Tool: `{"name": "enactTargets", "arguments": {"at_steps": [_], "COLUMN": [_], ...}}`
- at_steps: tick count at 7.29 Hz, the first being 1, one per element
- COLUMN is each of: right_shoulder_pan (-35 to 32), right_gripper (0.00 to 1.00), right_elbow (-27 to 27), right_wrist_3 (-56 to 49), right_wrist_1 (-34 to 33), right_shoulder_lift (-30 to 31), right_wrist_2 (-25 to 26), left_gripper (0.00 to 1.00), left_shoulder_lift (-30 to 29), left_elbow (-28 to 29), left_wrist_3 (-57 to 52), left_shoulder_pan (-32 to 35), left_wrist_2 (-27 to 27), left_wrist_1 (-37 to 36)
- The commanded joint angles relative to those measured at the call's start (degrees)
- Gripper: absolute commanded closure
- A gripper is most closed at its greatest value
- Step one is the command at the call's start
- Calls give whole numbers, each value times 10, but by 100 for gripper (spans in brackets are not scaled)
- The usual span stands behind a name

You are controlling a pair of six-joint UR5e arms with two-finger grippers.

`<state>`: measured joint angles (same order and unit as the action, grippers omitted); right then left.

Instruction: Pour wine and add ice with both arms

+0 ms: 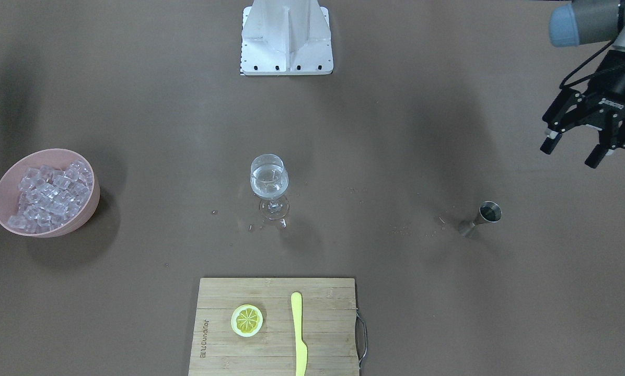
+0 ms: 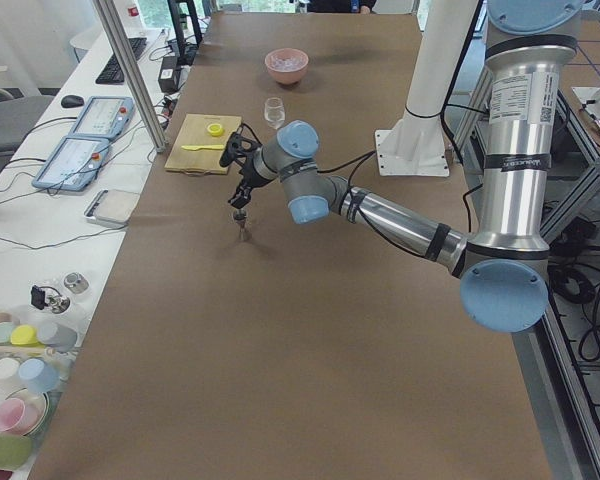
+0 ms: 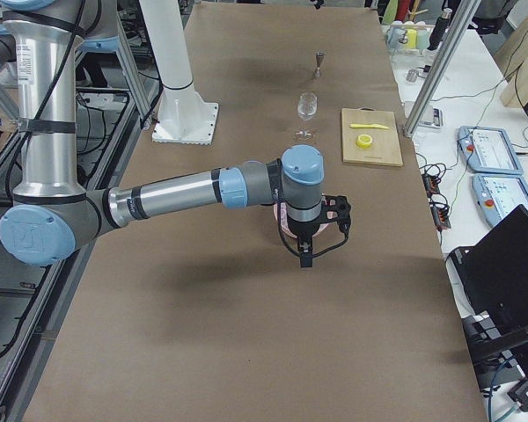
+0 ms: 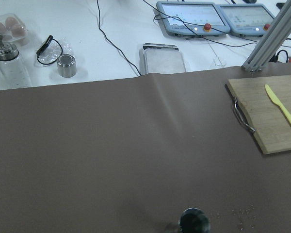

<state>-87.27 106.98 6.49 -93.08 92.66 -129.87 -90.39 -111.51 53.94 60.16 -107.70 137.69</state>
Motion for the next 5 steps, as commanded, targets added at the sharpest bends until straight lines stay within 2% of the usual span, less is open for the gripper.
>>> {"name": "enactTargets", "arguments": {"at_steps": [1,3,5], "right_shoulder_pan": [0,0,0], "right_gripper": [0,0,0], "right_elbow": [-1,-4,-5], "right_wrist_3": [2,3,3], "right_wrist_1": [0,0,0], "right_shoulder_lift": [1,2,2], "right_wrist_2": [0,0,0], "left_gripper": [2,3,5], "left_shoulder_lift": [5,3,-10], "left_elbow": [-13,-13,14], "left_wrist_3": [58,100,143], "left_shoulder_pan": [-111,-202,-263], "left_wrist_2": [190,373,505], "left_wrist_1": [-1,-33,-55]}}
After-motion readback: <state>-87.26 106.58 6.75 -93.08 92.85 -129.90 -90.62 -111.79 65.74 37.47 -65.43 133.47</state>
